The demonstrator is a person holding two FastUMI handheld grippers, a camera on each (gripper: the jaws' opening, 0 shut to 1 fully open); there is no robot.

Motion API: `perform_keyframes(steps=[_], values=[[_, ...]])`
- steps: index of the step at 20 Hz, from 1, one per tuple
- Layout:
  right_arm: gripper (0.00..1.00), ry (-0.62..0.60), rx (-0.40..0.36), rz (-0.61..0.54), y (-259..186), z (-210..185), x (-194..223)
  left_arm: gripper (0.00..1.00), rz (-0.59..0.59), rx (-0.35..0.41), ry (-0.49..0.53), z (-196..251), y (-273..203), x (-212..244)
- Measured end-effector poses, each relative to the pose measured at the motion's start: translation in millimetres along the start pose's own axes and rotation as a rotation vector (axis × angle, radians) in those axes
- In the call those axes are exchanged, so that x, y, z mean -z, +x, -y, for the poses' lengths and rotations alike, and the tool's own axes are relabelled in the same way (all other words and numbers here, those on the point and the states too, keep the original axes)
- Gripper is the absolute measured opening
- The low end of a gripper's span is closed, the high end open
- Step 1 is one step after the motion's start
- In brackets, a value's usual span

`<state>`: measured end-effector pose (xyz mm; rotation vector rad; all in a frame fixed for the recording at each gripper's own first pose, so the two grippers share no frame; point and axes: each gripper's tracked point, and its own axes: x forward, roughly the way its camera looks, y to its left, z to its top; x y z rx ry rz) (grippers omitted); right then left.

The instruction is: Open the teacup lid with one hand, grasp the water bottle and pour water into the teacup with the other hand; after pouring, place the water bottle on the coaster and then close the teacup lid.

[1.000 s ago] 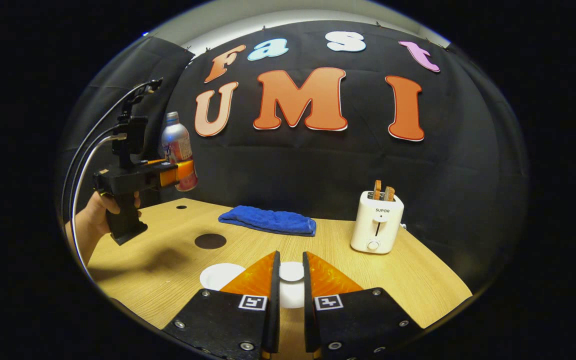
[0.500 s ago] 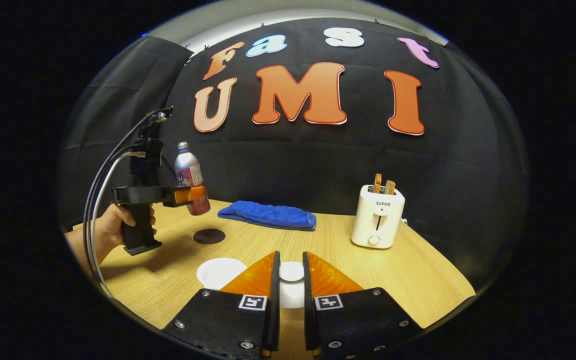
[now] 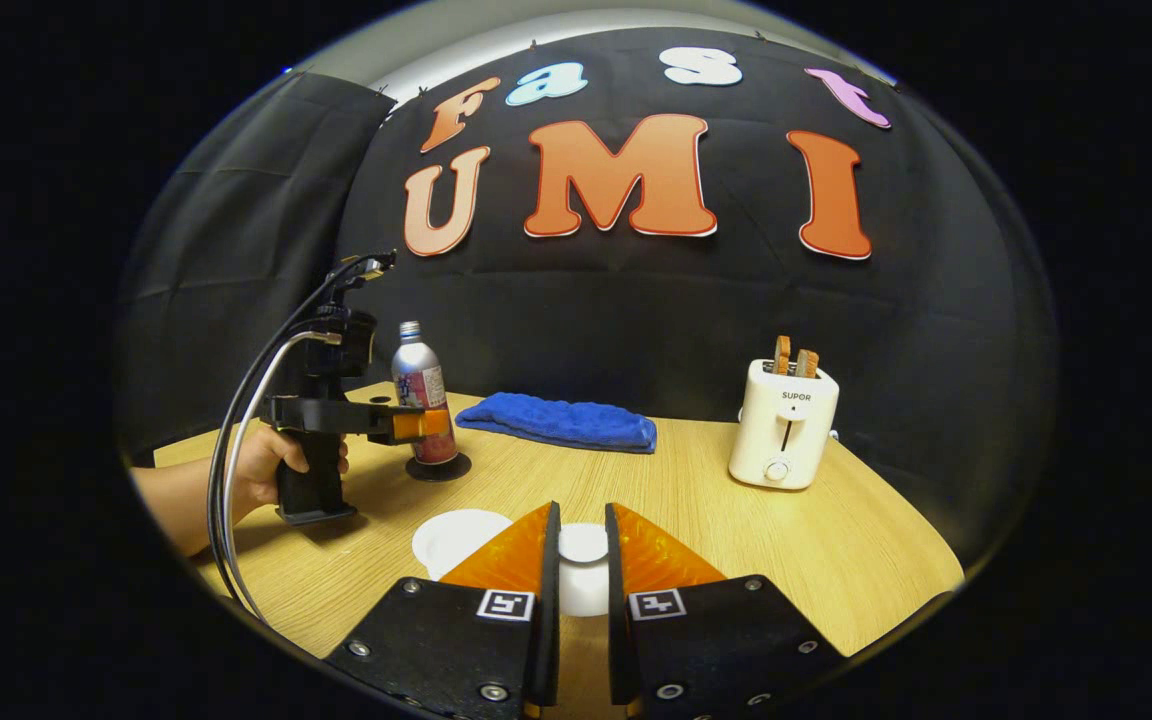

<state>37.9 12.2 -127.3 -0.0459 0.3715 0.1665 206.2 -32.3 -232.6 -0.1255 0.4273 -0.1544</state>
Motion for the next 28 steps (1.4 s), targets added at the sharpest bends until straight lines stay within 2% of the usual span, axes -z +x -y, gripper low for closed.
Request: perform_keyframes(steps=[2, 3, 6, 7, 9, 12, 13, 16, 21, 28], values=[[0.20, 0.006, 0.004, -0.004, 2.7, -1.0, 1.5, 0.83, -0.038, 0.003, 0.005, 0.5, 2.0, 13.7], [0.20, 0.009, 0.002, -0.013, 3.9, -2.1, 4.7, 0.80, -0.023, 0.009, 0.013, 1.4, 2.0, 11.2], [0.20, 0.017, -0.003, -0.019, 7.4, -7.2, 5.6, 0.87, -0.044, 0.014, 0.029, 0.1, 9.3, 20.4], [0.20, 0.020, -0.010, -0.016, 7.2, -9.9, 5.0, 0.89, -0.066, 0.016, 0.038, 2.0, 6.5, 24.8], [0.20, 0.027, -0.021, -0.011, 9.8, -14.2, 1.7, 1.00, -0.015, 0.039, 0.056, 4.8, 5.1, 15.1], [0.20, 0.021, -0.034, 0.000, 10.4, -23.7, -3.1, 0.98, -0.002, 0.043, 0.110, 5.3, -0.7, 14.6], [0.20, 0.022, -0.038, 0.006, 11.2, -27.3, -5.4, 1.00, 0.003, 0.050, 0.120, 7.8, -5.6, 14.3], [0.20, 0.034, -0.065, 0.015, 14.5, -39.0, -8.2, 0.98, 0.029, 0.072, 0.123, 10.2, -20.5, 9.3], [0.20, 0.039, -0.107, 0.022, 27.8, -62.5, -9.9, 1.00, 0.115, 0.062, 0.100, -1.3, -65.3, -14.7], [0.20, 0.016, -0.139, -0.024, 47.5, -85.7, 9.5, 1.00, 0.216, 0.037, 0.099, -13.7, -114.1, -39.6]])
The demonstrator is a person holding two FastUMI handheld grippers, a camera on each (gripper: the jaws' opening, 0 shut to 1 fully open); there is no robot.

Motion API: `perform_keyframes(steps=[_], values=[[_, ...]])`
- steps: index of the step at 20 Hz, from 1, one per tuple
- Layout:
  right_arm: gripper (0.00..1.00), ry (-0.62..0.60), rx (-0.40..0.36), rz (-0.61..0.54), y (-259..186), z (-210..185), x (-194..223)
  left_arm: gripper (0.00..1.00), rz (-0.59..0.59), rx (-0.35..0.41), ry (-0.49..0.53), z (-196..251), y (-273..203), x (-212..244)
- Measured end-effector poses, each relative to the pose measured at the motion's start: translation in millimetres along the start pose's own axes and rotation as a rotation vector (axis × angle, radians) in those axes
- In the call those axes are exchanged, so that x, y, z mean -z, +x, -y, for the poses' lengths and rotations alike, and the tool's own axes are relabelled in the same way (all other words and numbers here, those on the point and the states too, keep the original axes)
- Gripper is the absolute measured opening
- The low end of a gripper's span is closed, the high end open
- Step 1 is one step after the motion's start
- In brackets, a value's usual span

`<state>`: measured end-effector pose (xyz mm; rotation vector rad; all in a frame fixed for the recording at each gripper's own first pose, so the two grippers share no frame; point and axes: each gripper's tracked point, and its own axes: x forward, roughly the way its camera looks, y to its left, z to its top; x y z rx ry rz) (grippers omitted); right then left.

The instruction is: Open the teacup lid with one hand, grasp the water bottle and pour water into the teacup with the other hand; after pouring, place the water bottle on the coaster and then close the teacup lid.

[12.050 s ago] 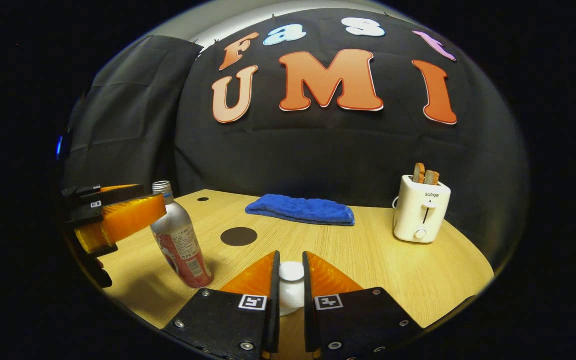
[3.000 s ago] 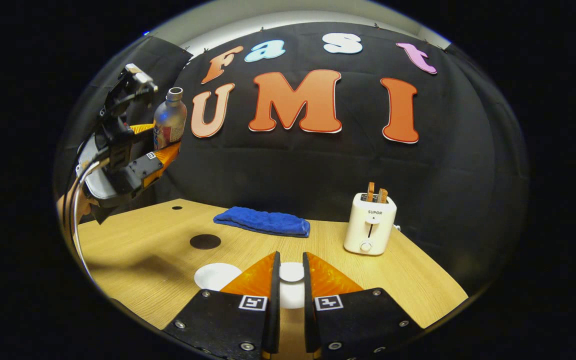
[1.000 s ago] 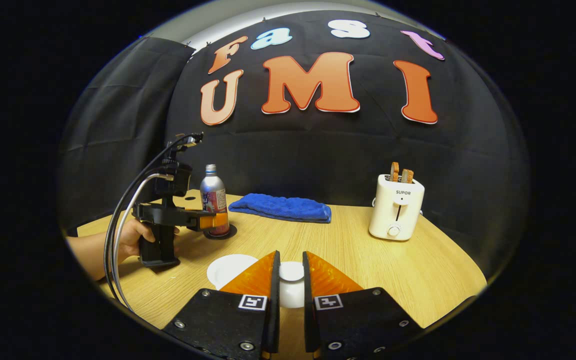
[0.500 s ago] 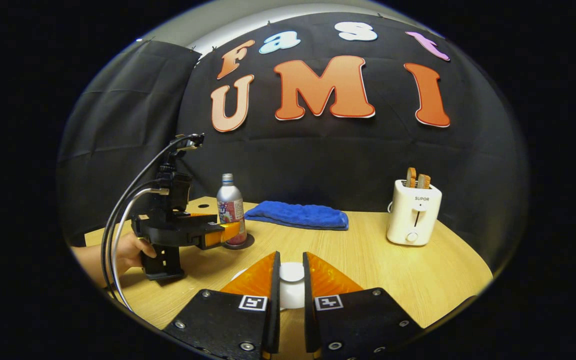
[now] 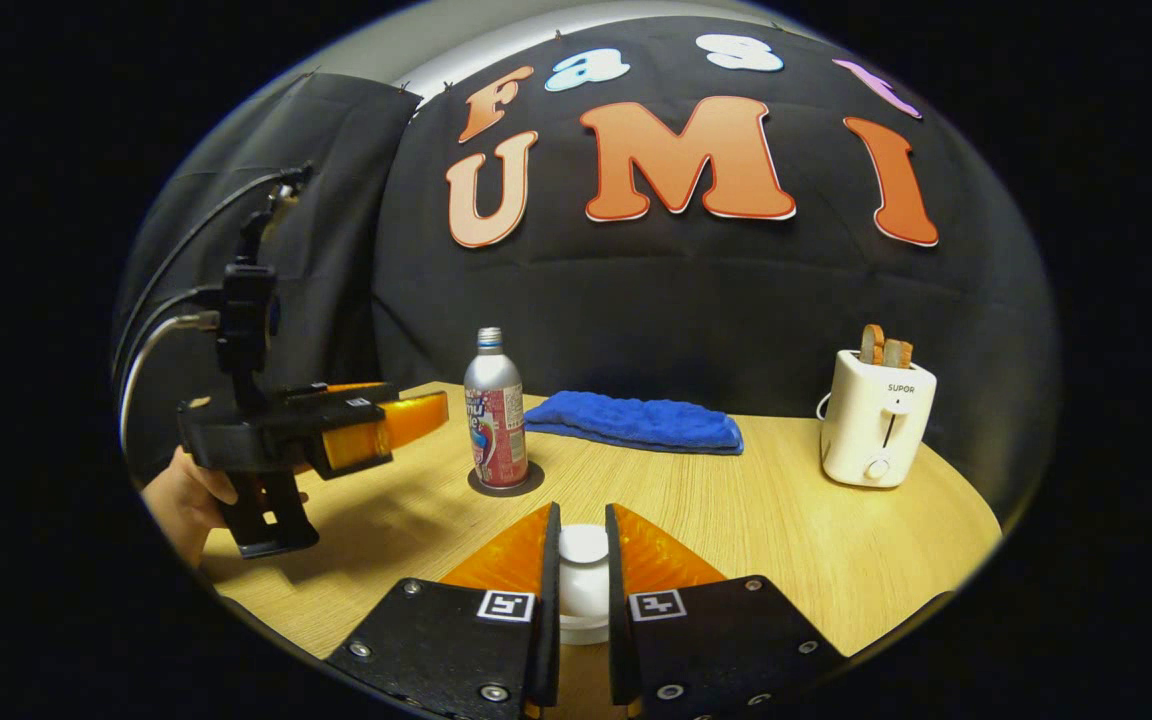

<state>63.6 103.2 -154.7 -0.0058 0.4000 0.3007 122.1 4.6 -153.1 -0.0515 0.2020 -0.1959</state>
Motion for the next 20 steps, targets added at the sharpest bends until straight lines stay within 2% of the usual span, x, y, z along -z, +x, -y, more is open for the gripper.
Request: perform_keyframes(steps=[7, 14, 17, 20], values=[[0.20, -0.023, 0.009, -0.053, 14.4, -4.9, 26.8, 1.00, 0.030, -0.025, 0.001, -10.8, -18.2, 0.0], [0.21, -0.043, 0.017, -0.022, 14.9, -5.1, 24.9, 1.00, 0.043, -0.025, -0.004, -11.0, -27.4, -0.2], [0.28, -0.023, 0.018, -0.033, 14.1, -4.3, 27.5, 1.00, 0.048, -0.025, -0.008, -9.8, -30.2, -1.6], [0.42, -0.004, 0.032, -0.023, 13.5, -1.1, 23.4, 1.00, 0.070, -0.035, -0.001, -10.5, -37.3, -8.4]])
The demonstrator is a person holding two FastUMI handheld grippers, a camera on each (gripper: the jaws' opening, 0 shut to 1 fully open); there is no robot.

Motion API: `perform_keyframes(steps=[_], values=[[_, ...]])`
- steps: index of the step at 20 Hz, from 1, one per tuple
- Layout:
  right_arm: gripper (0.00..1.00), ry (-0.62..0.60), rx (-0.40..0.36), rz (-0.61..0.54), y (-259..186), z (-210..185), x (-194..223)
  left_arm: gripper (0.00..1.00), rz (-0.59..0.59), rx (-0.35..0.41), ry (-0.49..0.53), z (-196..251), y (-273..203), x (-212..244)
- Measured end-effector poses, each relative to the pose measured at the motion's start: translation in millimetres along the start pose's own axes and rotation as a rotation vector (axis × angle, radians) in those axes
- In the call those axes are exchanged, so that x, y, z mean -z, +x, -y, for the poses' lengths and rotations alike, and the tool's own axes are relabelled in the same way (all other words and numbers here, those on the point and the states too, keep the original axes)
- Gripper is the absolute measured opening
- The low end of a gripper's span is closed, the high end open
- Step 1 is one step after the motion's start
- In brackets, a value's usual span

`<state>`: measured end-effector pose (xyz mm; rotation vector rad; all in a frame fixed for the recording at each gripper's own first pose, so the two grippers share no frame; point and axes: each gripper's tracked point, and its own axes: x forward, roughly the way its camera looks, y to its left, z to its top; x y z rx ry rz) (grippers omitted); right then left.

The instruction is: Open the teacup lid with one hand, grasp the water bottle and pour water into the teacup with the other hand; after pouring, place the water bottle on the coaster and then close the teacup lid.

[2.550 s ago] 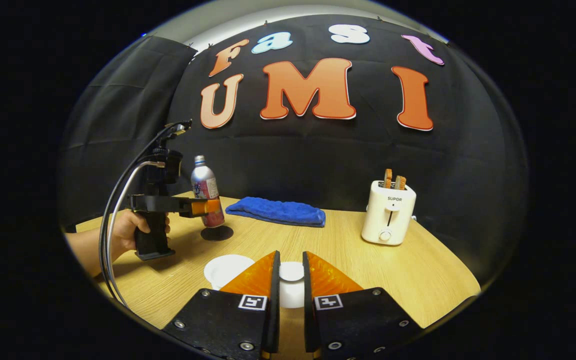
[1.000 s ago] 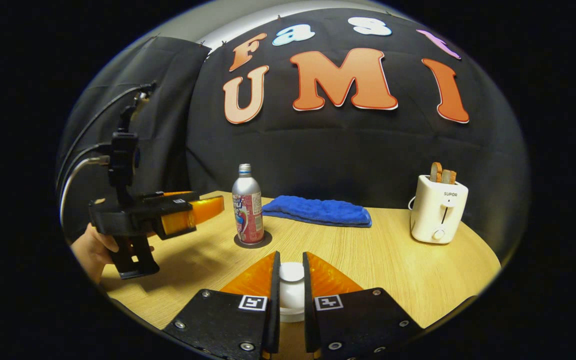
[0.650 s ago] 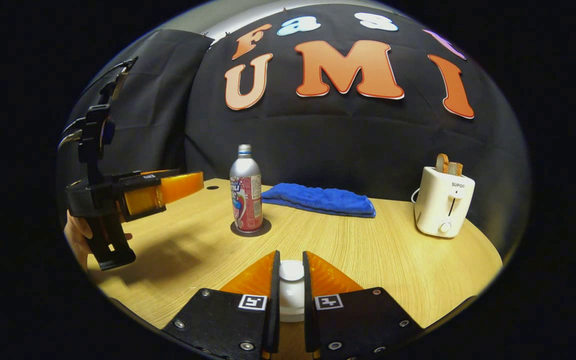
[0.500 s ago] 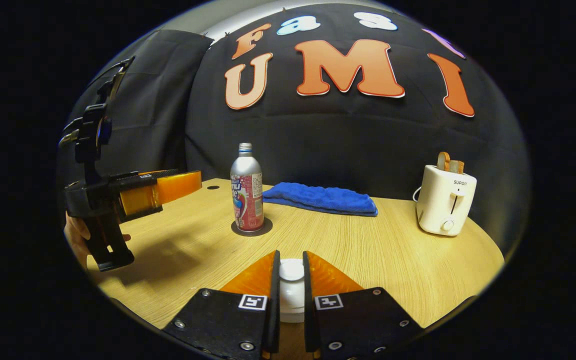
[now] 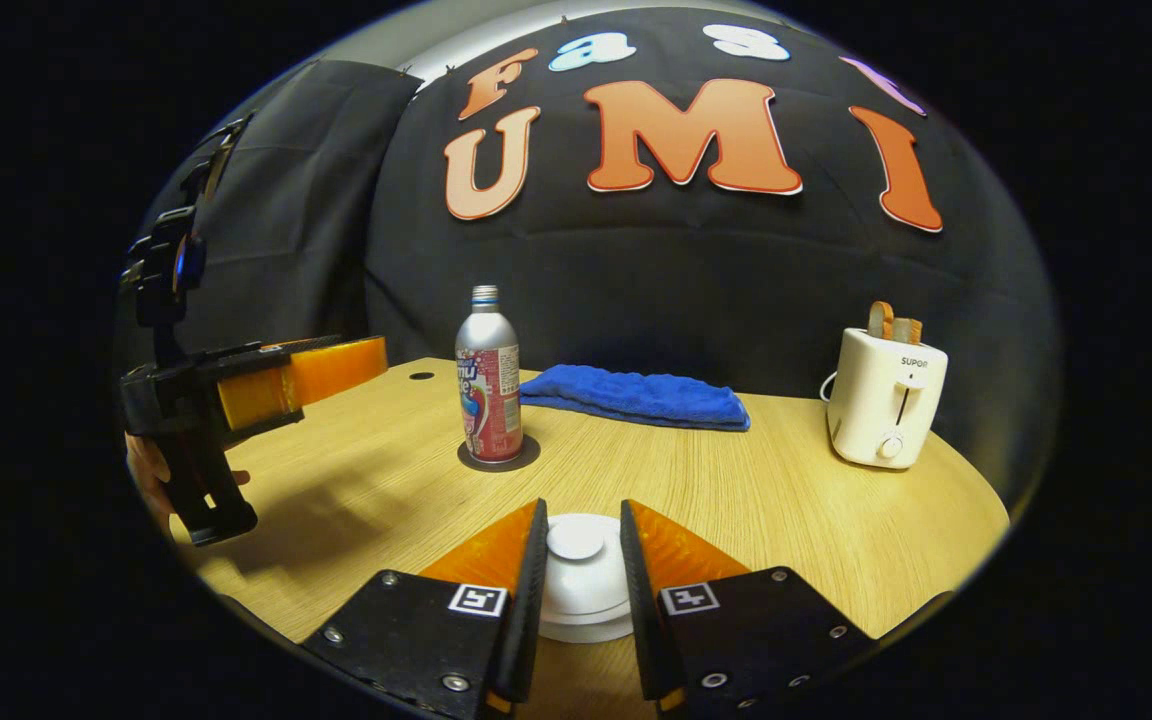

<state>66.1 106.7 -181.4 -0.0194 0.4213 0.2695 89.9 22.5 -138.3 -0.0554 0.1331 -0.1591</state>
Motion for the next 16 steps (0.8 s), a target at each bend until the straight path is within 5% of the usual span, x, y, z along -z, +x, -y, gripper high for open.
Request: perform_keyframes(steps=[7, 16], values=[[0.68, 0.000, 0.007, 0.162, -25.7, -0.6, -51.3, 0.97, 0.072, -0.017, 0.000, 2.2, -18.8, -31.0], [0.80, -0.042, 0.084, 0.304, -66.8, 20.9, -96.9, 1.00, 0.133, -0.106, 0.013, -2.5, -43.8, -47.6]])
